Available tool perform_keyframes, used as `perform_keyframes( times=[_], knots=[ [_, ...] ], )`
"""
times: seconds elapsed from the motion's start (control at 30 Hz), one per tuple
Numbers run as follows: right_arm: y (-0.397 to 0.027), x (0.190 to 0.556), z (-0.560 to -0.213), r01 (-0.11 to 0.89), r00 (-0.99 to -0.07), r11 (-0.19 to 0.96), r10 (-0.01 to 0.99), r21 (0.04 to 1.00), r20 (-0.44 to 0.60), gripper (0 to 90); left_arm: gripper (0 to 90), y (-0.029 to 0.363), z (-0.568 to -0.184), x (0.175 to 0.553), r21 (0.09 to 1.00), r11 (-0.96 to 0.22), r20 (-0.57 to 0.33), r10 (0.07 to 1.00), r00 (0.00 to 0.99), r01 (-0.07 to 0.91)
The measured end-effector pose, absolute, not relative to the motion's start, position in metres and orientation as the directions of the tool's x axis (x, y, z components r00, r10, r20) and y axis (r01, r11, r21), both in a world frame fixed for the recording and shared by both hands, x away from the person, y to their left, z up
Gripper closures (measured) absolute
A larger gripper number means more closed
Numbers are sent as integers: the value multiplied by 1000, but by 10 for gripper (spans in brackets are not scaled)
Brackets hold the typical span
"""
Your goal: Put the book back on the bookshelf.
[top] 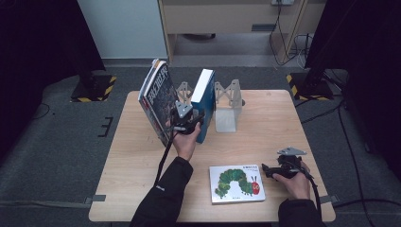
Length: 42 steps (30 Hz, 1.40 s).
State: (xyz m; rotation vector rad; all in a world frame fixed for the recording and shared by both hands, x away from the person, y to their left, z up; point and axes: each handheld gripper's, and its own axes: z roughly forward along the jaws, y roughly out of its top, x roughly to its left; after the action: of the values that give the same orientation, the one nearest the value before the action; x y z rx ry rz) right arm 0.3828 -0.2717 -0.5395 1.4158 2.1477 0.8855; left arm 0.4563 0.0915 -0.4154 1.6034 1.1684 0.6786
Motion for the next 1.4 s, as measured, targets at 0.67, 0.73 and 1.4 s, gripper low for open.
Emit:
perform_keyframes(
  times=[0.67, 0.73, 1.4],
  knots=[
    [-272, 383, -540, 653, -395, 279, 919, 704, 2, 5, 511, 80, -425, 463, 932, -17, -163, 872, 462, 361],
    [-272, 383, -540, 653, -395, 280, 919, 704, 1, 4, 513, 82, -428, 459, 930, -22, -166, 865, 473, 367],
    [-272, 383, -539, 653, -395, 280, 919, 704, 1, 4, 525, 65, -428, 466, 920, 17, -221, 849, 480, 393]
  ],
)
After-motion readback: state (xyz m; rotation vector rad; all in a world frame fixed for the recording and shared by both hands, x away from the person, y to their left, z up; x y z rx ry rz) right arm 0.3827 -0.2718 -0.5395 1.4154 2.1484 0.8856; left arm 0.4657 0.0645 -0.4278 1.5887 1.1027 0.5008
